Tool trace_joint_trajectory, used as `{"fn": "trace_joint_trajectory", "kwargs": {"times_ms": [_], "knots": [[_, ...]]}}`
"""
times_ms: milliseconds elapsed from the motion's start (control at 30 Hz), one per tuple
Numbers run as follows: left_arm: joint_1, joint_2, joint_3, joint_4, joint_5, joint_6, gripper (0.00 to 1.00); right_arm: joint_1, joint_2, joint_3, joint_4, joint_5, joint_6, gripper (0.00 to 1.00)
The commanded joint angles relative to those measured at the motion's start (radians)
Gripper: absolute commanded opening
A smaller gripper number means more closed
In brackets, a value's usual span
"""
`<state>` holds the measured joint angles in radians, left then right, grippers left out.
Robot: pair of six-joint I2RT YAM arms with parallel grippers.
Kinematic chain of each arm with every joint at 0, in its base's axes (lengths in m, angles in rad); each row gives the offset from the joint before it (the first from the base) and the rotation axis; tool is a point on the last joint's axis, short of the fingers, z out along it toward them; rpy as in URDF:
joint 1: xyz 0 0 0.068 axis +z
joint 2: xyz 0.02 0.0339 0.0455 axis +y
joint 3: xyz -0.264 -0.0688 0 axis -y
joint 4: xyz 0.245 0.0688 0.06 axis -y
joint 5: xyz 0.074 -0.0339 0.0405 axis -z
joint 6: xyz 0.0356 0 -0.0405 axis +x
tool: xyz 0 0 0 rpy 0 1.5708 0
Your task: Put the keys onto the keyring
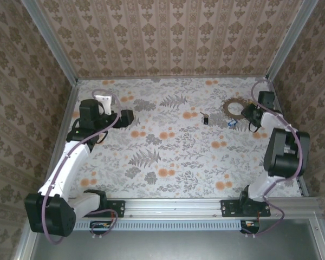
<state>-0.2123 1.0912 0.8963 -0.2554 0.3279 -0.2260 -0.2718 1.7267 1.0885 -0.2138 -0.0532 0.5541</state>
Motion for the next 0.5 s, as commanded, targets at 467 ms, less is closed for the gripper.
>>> {"fn": "trace_joint_trajectory", "kwargs": {"times_ms": [467], "knots": [[-0.153, -0.048, -0.007, -0.065, -0.261, 0.233, 1.00, 0.112, 0.373, 0.469, -0.275, -0.090, -0.117, 0.51]]}}
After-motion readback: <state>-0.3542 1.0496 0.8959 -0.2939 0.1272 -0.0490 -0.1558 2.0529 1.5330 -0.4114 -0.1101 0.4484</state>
